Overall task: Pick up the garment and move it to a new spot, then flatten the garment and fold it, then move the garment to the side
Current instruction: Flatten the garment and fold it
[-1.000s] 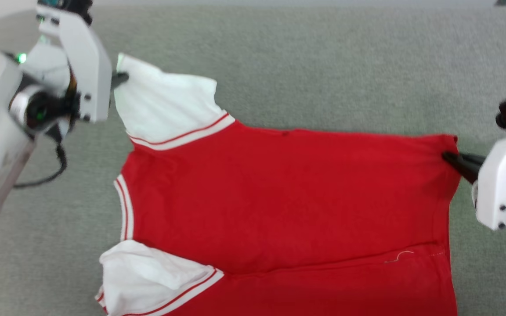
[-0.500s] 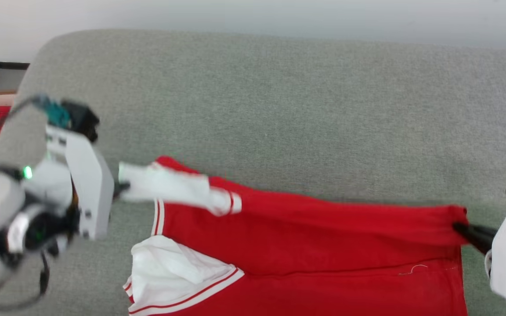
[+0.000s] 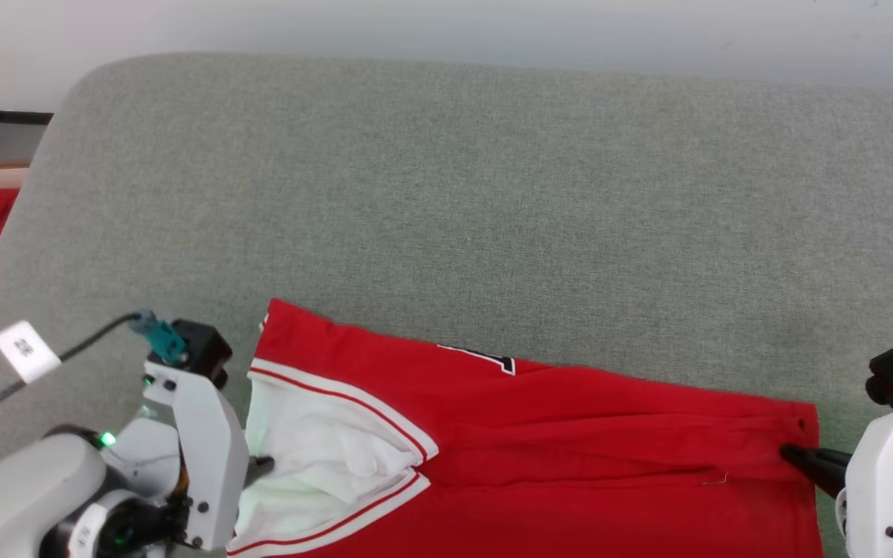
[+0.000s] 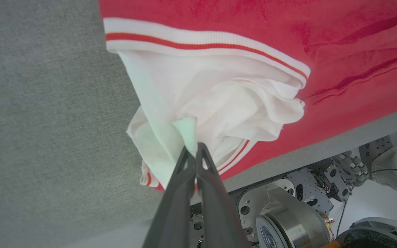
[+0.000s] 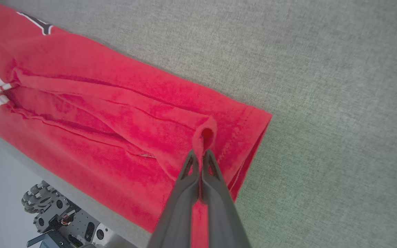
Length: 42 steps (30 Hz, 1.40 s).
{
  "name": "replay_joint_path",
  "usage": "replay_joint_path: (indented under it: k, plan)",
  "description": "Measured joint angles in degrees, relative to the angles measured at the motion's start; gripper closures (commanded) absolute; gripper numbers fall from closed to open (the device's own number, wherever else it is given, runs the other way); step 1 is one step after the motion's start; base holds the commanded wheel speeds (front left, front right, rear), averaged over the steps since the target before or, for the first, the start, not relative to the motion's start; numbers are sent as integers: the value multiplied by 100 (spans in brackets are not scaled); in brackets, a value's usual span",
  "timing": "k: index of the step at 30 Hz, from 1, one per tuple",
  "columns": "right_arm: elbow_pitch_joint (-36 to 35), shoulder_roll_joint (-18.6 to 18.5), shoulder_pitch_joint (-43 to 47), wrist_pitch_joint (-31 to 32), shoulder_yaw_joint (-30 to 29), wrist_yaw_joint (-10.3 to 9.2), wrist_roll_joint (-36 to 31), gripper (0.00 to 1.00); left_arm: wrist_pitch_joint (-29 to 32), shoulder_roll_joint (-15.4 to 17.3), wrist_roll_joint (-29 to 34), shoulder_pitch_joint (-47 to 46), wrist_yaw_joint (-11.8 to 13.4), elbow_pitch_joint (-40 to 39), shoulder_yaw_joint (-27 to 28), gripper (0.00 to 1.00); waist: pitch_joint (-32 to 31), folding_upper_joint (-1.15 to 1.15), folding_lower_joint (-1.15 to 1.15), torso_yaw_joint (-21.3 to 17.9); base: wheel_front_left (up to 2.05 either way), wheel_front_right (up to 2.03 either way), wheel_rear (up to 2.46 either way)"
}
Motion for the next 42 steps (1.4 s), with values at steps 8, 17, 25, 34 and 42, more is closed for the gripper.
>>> replay_joint_path:
  k: [8,17,25,34,42]
  plan:
    - [42,15,77,70,124,0,7,60,-174,-89,-33,170,-78,99,-44,12,-107,0,0,-20,0,0,0]
    - [-181,65,310,63,-12,0,59,0,-474,108,-87,290,-46,-111,132,0,-392,0,0,-4,0,0,0]
    - [-530,235,546,160,-259,0,53,0,-943,307,-89,455,93,-327,307,0,-649,0,0,23,0,0,0]
    - [-764,516,737,-558,-459,0,-123,0,-2203,377,320,806,112,-368,510,0,-866,0,0,50,0,0,0]
    - [-536,809,863,-1630,-669,0,-369,0,-3617,140,606,1318,94,-103,660,0,-1059,0,0,70,0,0,0]
